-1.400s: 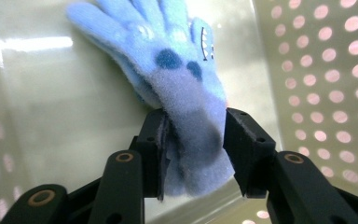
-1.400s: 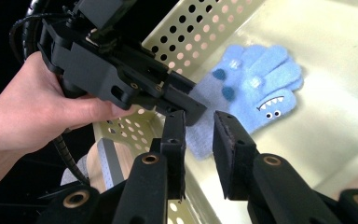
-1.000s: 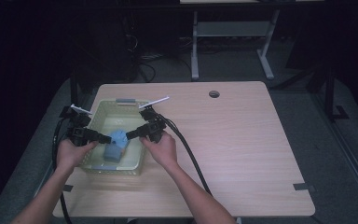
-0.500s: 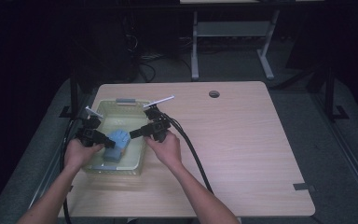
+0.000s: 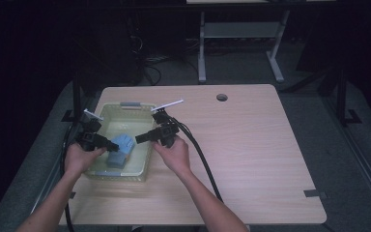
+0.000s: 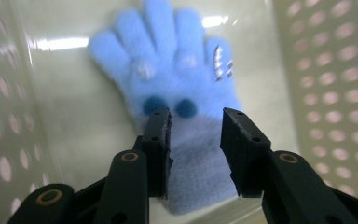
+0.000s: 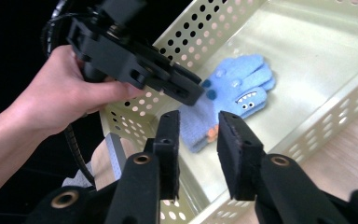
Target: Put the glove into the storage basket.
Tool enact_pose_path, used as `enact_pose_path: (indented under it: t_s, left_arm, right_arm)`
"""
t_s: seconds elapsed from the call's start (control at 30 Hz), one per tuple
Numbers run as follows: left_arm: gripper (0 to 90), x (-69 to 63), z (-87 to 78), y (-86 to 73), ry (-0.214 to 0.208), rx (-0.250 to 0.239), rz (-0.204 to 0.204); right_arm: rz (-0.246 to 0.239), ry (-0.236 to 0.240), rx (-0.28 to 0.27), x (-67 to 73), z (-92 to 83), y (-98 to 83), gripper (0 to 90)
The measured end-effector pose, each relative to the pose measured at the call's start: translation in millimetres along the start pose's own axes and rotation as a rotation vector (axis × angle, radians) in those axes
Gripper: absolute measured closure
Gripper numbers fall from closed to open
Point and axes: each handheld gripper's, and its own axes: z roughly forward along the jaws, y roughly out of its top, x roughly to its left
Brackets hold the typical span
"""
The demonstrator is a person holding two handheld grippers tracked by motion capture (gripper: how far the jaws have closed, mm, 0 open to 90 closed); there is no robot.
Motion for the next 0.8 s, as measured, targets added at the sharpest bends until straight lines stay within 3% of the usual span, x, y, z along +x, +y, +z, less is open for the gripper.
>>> enact_pose_path:
  t_s: [0.03, 0.13, 0.47, 0.8]
  left_arm:
    - [61.2, -1.0, -2.7, -0.1, -0.016, -0.034, -0.015]
    - [59.9, -0.4, -11.5, -0.3, -0.026, -0.065, 0.016]
    - [50.5, -15.7, -28.6, -1.8, -0.162, -0.203, 0.050]
    - [45.5, -32.7, -33.2, 1.6, -0.212, -0.262, 0.090]
  right_arm:
    - [0.000, 0.002, -0.009, -1.0, -0.7, -0.3, 66.6]
    - [0.025, 0.004, -0.003, -4.4, -4.2, -2.8, 63.1]
    - [0.038, 0.019, -0.018, -7.0, -17.6, -7.5, 55.6]
    - [0.069, 0.037, -0.057, -18.4, -37.5, -11.7, 49.6]
